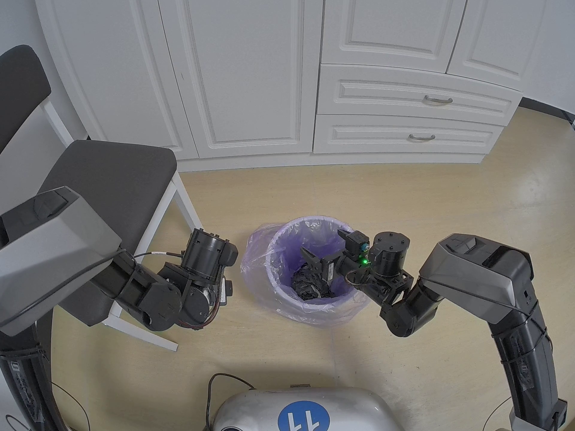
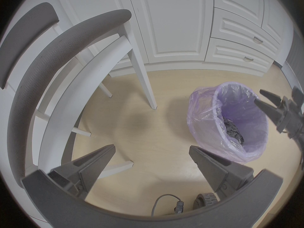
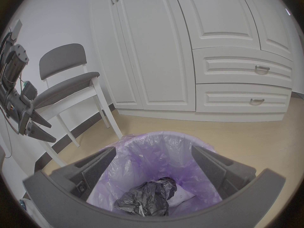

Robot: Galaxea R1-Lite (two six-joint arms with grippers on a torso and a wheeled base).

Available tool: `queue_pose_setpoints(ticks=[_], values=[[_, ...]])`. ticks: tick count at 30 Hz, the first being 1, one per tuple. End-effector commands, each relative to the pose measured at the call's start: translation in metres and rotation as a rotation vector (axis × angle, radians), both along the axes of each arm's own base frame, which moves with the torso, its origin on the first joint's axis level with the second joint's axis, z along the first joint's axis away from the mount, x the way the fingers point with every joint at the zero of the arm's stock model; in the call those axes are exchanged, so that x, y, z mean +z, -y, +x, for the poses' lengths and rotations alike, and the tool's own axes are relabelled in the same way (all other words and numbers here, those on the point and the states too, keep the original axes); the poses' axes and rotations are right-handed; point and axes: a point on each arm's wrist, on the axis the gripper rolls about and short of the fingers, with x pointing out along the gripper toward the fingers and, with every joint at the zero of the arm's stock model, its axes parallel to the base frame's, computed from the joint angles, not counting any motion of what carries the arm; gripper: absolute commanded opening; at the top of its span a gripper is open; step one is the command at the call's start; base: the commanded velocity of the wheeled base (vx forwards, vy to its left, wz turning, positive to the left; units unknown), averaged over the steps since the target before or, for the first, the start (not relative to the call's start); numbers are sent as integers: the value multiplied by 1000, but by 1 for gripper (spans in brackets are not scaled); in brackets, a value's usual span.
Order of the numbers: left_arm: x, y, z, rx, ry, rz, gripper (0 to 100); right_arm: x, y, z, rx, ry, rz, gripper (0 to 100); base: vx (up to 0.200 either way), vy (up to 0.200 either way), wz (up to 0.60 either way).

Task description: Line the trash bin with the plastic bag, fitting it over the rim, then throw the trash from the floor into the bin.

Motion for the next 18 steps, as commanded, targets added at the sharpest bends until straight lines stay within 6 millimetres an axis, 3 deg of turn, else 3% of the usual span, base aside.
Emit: queue_pose_setpoints(ticks=[1,6,7,8,12,18], values=[[-3,5,-3,-17,-7,0,100,39,16,-8,-22,33,14,100,0,0,0],[-3,10,-7,-40,-3,-16,100,69,53,-5,-97,54,20,100,0,0,0],[-3,10,-7,-40,-3,-16,100,69,53,-5,-97,54,20,100,0,0,0],[-4,12,-8,-79,-22,-47,100,81,77,1,-151,13,3,100,0,0,0],[-5,17,-3,-176,-75,-140,100,93,109,12,-218,-109,-30,100,0,0,0],[-26,20,17,-199,-143,-125,100,86,122,21,-249,-178,-52,100,0,0,0]])
